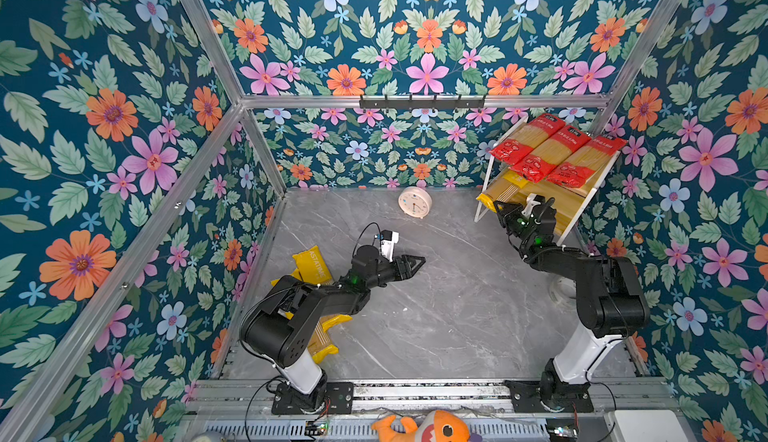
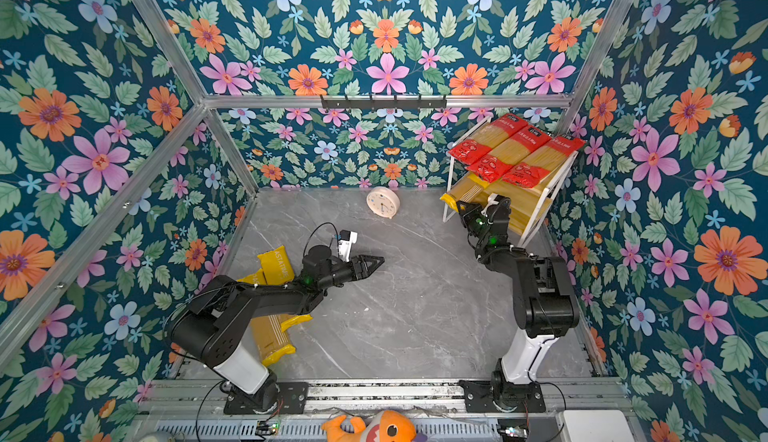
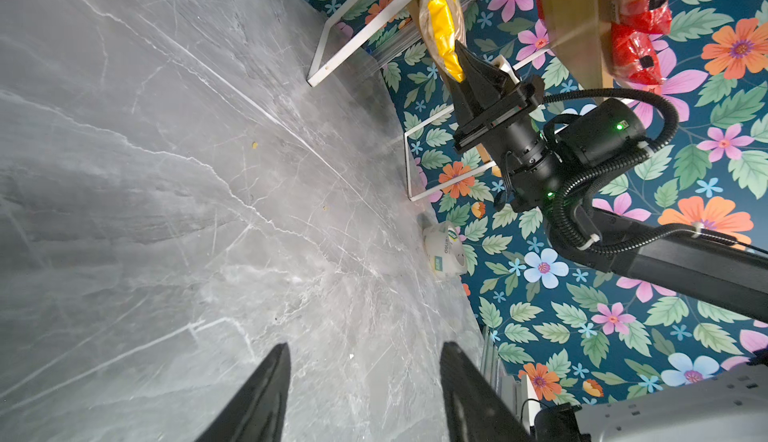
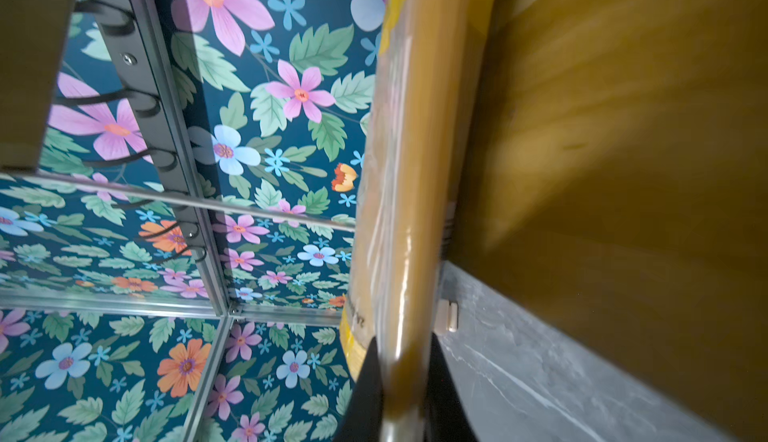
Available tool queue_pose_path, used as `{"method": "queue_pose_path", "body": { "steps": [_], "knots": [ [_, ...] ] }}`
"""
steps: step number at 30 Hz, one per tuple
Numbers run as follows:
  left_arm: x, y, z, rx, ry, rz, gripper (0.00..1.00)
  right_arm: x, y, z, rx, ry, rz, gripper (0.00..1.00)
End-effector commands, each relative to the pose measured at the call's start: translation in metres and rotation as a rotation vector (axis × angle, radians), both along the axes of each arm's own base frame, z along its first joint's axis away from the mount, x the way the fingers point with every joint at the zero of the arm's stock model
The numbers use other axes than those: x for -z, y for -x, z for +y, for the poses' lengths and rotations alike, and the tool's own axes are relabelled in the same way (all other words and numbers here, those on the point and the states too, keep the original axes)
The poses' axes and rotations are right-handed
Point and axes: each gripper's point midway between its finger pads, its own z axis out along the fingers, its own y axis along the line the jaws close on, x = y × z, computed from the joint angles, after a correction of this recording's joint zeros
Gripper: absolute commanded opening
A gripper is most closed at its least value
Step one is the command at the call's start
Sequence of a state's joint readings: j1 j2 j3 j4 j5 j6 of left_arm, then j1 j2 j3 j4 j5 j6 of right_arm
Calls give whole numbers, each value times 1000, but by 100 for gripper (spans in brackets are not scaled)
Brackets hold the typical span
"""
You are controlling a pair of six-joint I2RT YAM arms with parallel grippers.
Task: Place and organize the pasta boxes and bags onto the shelf
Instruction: 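Open the right gripper and withdraw it from the shelf toward the table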
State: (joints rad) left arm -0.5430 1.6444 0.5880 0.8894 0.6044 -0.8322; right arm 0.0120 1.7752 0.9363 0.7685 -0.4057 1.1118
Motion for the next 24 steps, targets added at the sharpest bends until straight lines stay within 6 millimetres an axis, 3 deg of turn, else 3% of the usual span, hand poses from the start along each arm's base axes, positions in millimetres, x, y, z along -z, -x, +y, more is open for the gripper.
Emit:
{"method": "queue_pose_path", "body": {
  "steps": [1,6,10,17,24],
  "knots": [
    [-3,0,1,-2,3,-30,60,11,6,13,-121,63,40,5],
    [2,3,4,-9,2,-22,60,12,0,5,-120,51,55,5],
    [2,4,5,-11,-1,-24,60,-2,-6,-7,-81,30,25,6],
    [-4,1,11,-35,-58,-69,60,0,0,-7,-78,-4,36,42],
    [-15,-11,28,-107,-163,-107,60,-2,34,3,-96,-9,28,60]
  ]
}}
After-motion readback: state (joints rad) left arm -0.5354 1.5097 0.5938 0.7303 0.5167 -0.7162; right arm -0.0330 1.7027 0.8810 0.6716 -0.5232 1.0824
